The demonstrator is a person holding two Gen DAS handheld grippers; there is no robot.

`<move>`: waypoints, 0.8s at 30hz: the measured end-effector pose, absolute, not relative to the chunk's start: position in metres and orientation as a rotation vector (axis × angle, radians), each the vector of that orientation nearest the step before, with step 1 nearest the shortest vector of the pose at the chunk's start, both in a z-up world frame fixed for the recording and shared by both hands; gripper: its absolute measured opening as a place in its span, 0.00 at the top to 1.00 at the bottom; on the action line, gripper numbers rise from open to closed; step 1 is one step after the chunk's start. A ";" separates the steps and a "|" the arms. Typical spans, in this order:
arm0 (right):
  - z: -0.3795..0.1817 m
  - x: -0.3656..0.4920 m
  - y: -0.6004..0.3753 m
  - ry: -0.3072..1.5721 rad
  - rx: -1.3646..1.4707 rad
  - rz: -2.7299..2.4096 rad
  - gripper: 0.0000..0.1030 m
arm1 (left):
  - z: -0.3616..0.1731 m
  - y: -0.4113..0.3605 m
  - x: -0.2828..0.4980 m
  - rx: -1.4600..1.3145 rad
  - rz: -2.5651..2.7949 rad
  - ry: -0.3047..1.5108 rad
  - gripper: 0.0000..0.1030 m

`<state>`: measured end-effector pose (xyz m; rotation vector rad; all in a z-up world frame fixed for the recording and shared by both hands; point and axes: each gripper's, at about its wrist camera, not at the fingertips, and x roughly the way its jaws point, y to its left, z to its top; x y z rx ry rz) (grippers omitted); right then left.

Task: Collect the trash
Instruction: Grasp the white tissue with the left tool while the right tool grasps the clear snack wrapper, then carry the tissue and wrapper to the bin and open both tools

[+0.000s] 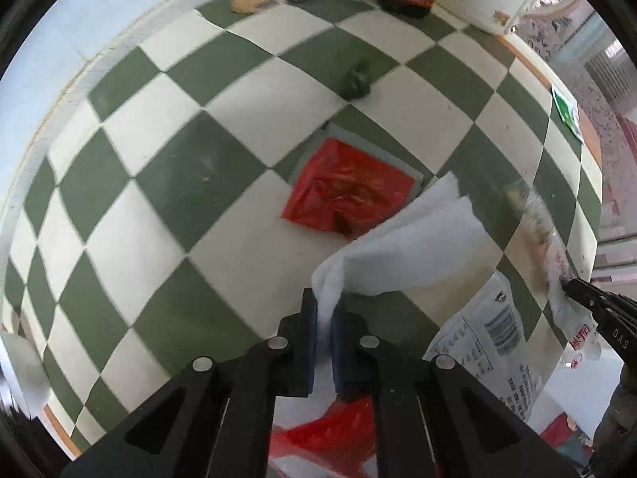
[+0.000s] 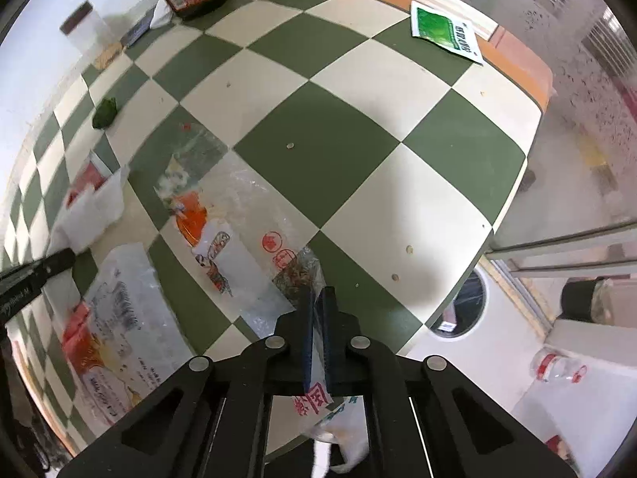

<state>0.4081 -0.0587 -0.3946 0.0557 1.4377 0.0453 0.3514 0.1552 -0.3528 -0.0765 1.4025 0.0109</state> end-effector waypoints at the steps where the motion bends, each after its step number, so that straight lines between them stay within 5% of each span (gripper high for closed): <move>1: -0.391 0.407 -0.059 1.428 0.078 0.049 0.98 | -0.345 0.155 0.345 -0.079 0.022 1.386 0.97; 13: -0.317 0.394 -0.116 1.271 0.297 0.056 0.99 | -0.247 0.154 0.312 -0.065 0.098 1.172 0.97; 24: -0.292 0.349 -0.245 1.158 0.445 -0.123 0.99 | -0.231 -0.014 0.345 -0.022 -0.167 1.188 0.97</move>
